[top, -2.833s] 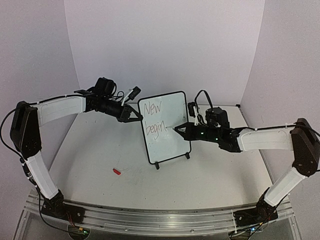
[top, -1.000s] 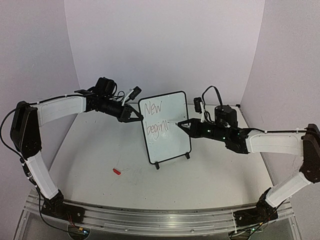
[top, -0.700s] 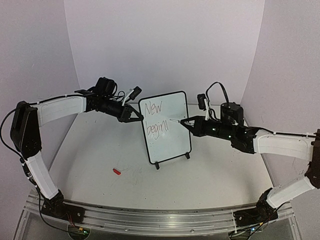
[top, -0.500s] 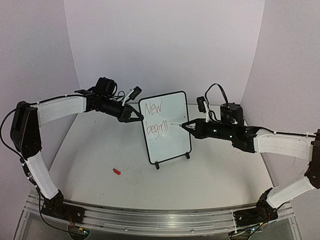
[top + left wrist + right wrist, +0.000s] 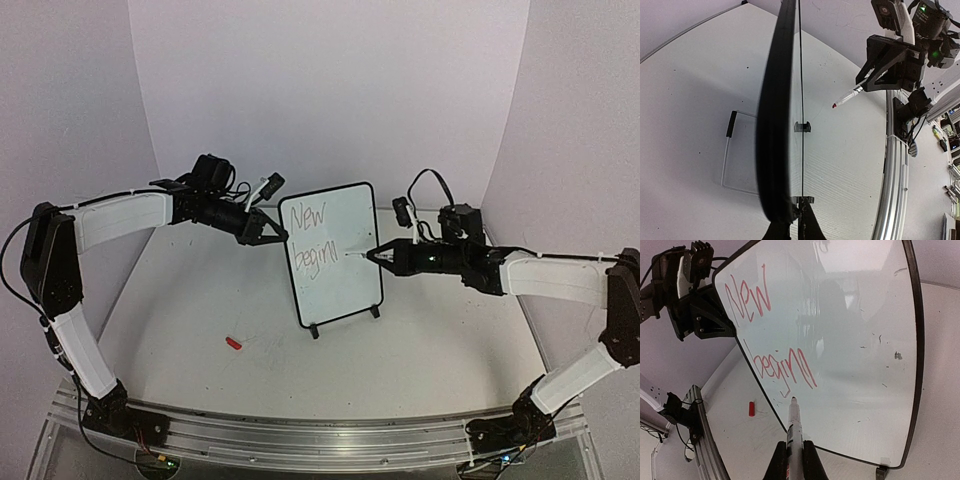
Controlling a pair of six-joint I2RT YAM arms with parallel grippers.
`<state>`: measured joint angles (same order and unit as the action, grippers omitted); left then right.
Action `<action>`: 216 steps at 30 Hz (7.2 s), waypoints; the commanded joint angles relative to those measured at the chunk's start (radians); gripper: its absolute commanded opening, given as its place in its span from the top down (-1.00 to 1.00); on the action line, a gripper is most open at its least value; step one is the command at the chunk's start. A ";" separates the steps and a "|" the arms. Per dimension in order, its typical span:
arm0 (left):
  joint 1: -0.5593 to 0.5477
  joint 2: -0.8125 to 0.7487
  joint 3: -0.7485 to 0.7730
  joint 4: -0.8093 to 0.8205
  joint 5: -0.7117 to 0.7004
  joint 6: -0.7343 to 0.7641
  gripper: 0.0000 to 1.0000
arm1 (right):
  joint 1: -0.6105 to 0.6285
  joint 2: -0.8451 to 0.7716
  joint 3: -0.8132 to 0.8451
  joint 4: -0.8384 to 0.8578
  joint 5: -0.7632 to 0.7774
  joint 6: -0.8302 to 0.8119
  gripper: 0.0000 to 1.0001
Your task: Write a sentence on the whiteboard
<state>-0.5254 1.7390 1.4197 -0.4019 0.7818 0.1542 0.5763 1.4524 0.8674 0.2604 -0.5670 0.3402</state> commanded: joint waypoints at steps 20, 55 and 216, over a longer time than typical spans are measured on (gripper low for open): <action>-0.031 0.005 0.002 -0.088 -0.033 0.043 1.00 | 0.001 0.128 0.154 0.037 0.074 0.009 1.00; -0.034 0.007 0.007 -0.091 -0.031 0.044 1.00 | 0.001 0.024 0.070 0.109 0.031 0.063 1.00; -0.058 -0.001 0.007 -0.100 -0.053 0.056 1.00 | -0.025 -0.056 -0.061 0.184 0.129 0.129 1.00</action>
<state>-0.5553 1.7344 1.4269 -0.4005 0.7494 0.1645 0.5522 1.4689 0.7998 0.3955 -0.4319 0.4518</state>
